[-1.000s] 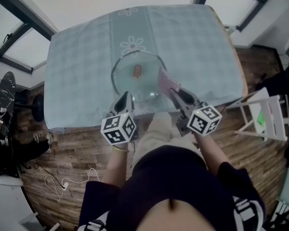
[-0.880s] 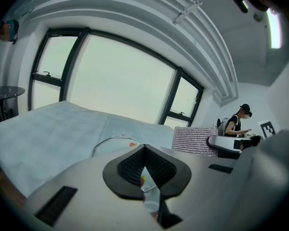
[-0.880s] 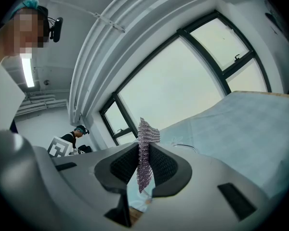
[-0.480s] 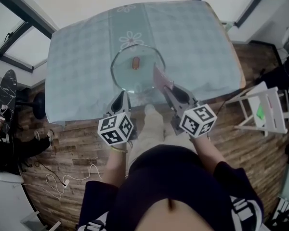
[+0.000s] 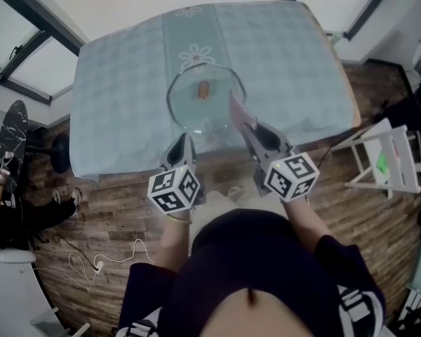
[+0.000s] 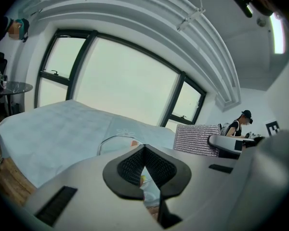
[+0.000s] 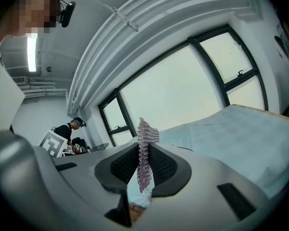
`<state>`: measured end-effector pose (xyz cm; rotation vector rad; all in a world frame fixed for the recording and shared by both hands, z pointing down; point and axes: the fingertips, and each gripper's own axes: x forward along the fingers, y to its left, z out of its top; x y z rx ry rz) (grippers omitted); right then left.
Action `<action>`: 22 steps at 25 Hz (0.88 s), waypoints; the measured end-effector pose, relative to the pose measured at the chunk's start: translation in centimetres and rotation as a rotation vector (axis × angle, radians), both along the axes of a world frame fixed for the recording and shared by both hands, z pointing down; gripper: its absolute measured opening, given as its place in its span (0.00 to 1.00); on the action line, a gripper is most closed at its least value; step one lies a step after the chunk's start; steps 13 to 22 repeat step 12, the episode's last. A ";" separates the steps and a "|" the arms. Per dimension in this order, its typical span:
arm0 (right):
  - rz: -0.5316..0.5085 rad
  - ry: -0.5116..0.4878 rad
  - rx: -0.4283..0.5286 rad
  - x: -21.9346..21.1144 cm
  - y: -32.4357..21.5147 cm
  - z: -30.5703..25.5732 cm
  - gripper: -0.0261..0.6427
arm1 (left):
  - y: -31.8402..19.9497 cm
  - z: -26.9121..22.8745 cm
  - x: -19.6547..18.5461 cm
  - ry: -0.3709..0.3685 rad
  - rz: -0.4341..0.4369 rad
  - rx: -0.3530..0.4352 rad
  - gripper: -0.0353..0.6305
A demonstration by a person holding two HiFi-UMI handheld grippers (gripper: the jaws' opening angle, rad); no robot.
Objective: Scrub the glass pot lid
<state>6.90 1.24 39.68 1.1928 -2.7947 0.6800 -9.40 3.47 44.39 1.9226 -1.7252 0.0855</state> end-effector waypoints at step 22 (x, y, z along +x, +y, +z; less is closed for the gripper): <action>0.004 0.028 0.037 -2.0 0.8 -0.3 0.14 | 0.7 -0.7 -1.1 -0.003 0.031 0.014 0.05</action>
